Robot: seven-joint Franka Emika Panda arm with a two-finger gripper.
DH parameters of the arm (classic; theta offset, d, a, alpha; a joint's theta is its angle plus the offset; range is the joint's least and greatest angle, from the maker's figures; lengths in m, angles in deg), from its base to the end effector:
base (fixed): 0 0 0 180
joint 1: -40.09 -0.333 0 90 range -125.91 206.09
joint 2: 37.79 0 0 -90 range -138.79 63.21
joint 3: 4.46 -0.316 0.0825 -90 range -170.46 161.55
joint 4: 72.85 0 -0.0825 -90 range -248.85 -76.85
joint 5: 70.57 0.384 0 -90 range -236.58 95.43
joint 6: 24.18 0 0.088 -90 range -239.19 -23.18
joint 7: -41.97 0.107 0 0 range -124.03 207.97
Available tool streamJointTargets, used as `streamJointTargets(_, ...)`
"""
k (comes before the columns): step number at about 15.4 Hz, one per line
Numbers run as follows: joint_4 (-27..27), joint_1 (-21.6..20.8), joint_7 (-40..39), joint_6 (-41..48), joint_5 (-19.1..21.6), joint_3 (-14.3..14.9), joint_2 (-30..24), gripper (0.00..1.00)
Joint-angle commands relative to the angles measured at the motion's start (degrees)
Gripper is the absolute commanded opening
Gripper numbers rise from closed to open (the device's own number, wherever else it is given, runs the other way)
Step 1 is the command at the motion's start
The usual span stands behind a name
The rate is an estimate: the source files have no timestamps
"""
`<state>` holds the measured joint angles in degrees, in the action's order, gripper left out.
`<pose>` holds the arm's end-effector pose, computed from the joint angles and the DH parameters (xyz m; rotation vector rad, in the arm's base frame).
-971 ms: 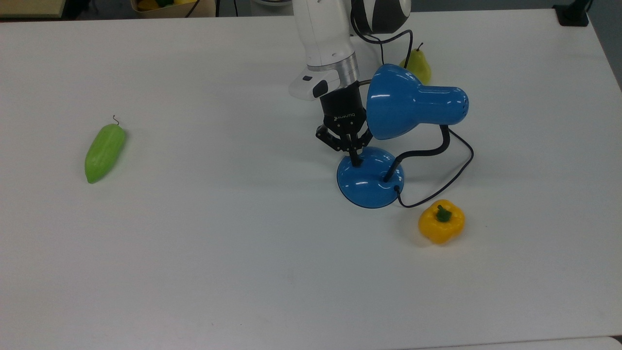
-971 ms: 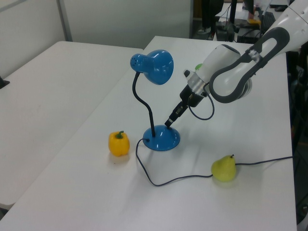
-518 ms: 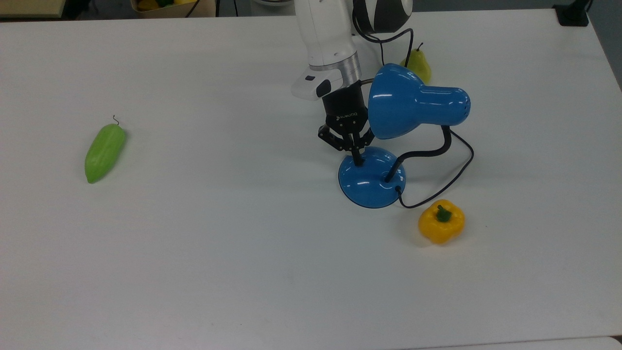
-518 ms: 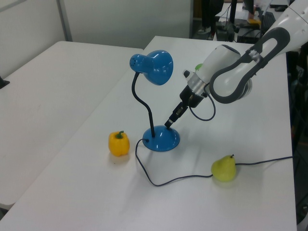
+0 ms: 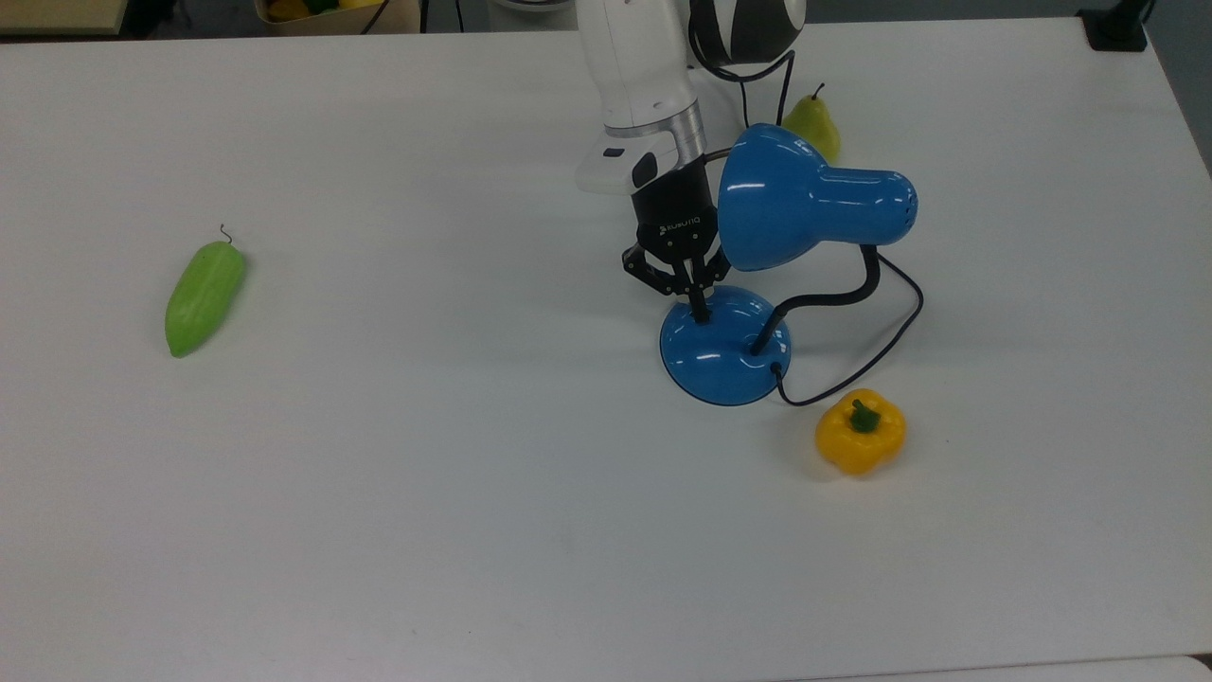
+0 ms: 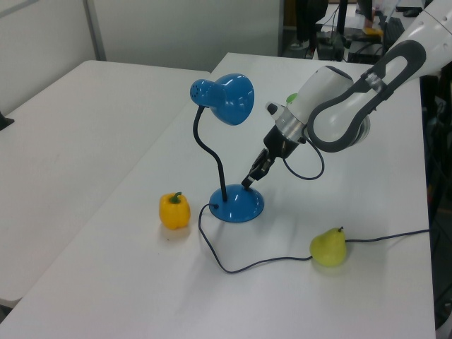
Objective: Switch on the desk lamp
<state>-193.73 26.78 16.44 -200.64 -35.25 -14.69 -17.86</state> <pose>0.5835 0.1973 0.3117 -2.7351 -0.3051 -0.8369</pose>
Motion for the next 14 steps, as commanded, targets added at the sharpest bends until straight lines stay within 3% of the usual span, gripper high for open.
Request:
streamJointTargets(1, -0.8, -0.1, -8.5, -1.1, 0.0, -0.8, 0.5, 0.00)
streamJointTargets(5, -0.7, -0.1, -12.5, -1.2, 0.0, -0.8, 1.2, 0.00)
streamJointTargets(14, -0.4, -0.1, -12.1, -1.8, 0.2, -2.1, -0.2, 0.00)
